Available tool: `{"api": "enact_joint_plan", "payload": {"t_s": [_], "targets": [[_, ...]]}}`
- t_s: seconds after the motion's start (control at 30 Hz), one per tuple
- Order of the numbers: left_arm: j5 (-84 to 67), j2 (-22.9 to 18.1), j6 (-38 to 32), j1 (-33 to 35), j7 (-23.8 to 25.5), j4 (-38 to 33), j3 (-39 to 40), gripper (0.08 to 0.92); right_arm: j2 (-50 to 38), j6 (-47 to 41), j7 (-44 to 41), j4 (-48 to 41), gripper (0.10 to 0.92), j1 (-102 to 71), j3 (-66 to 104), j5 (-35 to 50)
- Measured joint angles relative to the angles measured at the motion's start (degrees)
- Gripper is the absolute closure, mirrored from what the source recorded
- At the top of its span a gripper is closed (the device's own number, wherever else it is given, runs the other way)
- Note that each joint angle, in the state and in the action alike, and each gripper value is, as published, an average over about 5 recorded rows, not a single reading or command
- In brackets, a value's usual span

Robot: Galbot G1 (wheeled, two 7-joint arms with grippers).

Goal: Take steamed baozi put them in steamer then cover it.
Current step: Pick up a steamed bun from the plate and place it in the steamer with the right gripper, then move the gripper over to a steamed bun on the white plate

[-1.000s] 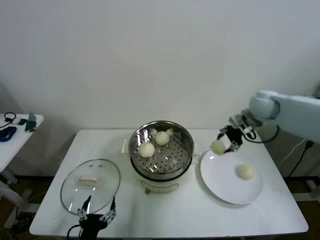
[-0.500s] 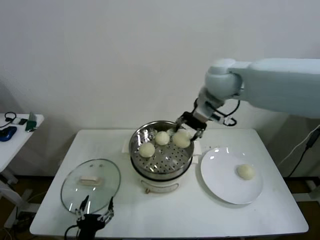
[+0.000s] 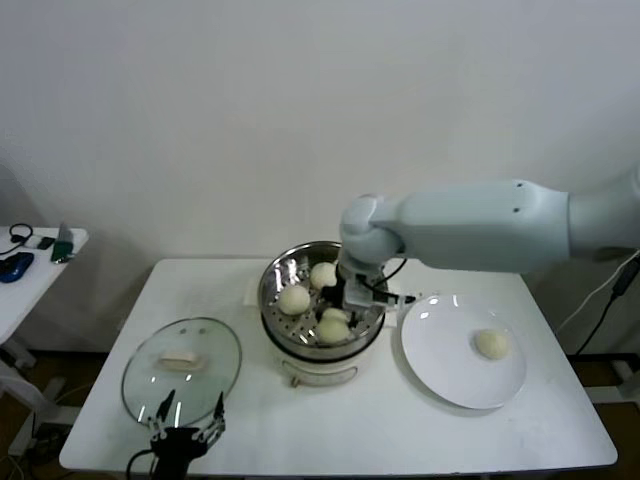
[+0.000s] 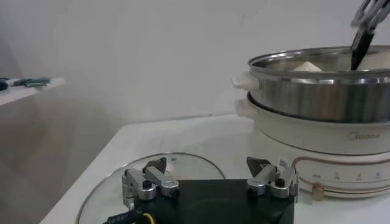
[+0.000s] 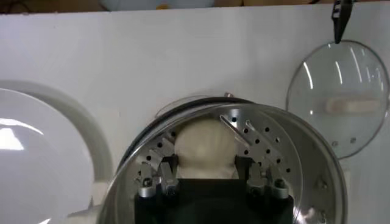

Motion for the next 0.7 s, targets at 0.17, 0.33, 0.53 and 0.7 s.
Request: {"api": "enact_joint_plan", "payload": {"t_s": [0.17,0.33,0.53,0.7], "targets": [[0.0,-0.1,0.0,0.0,-0.1,0.0,0.1,0.177,1.7,0.9,0.8,-3.0,0.385,-2.6,1.0,-2.2],[0.0,-0.1,0.0,0.2,-0.1,-0.1,0.1,0.177,2.6,1.7,1.3,-4.8,0.343,-3.8,1.6,-3.0],[0.0,-0.2,-0.2,0.6,-0.1,-0.6,0.2,0.177,2.4,3.2,0.7,-5.6,0.218,-2.5,1.4,-1.0],[0.1,-0.2,-0.4,0.9,-0.1,-0.8,0.3,0.177,0.8,4.6,-1.3,-6.7,0.203,2.0,-0.7,4.5]]}}
